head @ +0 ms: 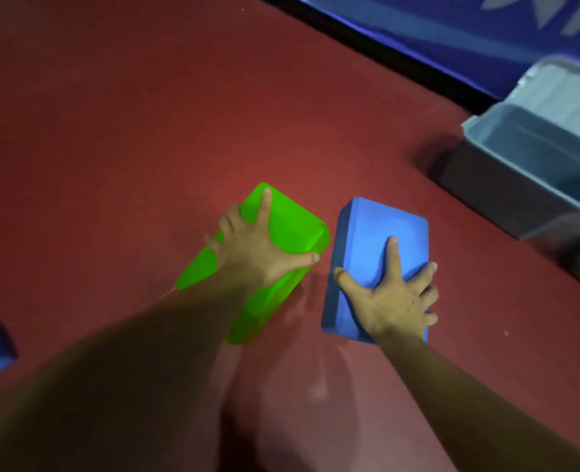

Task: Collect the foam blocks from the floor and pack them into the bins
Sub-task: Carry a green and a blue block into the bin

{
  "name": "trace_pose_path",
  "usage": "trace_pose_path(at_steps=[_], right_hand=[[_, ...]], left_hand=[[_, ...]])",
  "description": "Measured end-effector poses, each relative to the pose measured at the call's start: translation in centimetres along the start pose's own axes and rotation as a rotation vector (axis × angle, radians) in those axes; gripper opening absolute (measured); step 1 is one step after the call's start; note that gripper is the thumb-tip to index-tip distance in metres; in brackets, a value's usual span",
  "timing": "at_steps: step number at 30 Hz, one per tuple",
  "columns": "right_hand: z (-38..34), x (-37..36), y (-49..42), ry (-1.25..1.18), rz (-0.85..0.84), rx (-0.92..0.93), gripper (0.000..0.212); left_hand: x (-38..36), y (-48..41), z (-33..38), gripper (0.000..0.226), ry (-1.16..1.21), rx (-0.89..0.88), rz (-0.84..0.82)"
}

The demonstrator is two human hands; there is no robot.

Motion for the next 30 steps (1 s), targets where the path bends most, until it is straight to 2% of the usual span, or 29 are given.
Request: trace_pose_path(at_steps=[6, 12, 17, 23, 30], right_hand=[[17.3, 12.6, -7.6, -0.024, 0.031, -0.133, 0.111], [32.4, 22.6, -15.8, -0.093, 0.094, -0.315, 0.111], [43.1, 27.9, -21.3, -0.142, 0.169, -0.479, 0.111], [51.5, 30.8, -30.6, -0.211, 0.176, -0.663, 0.111], [57.3, 35.0, -49.2, -0.253, 0.237, -0.758, 0.110]], left_hand=[[-7.6, 3.3, 22.3, 0.139, 0.019, -0.057, -0.091], [-13.8, 5.3, 44.3, 0.139, 0.010, -0.264, -0.114], [-19.2, 5.8, 58.6, 0.141, 0.002, -0.415, -0.175], [-26.7, 2.5, 71.3, 0.140, -0.070, -0.547, -0.264], [-36.7, -6.6, 89.1, 0.140, -0.066, -0.648, -0.288]])
Point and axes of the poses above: each hand's wrist, its own y-axis away from the middle knuckle, its own x-axis out of the back of the hand, z = x × y, the point moved 1 cm from there along -y, towards the middle knuckle, and after that the axes turned 8 degrees about -x, right-handed, at the moved point
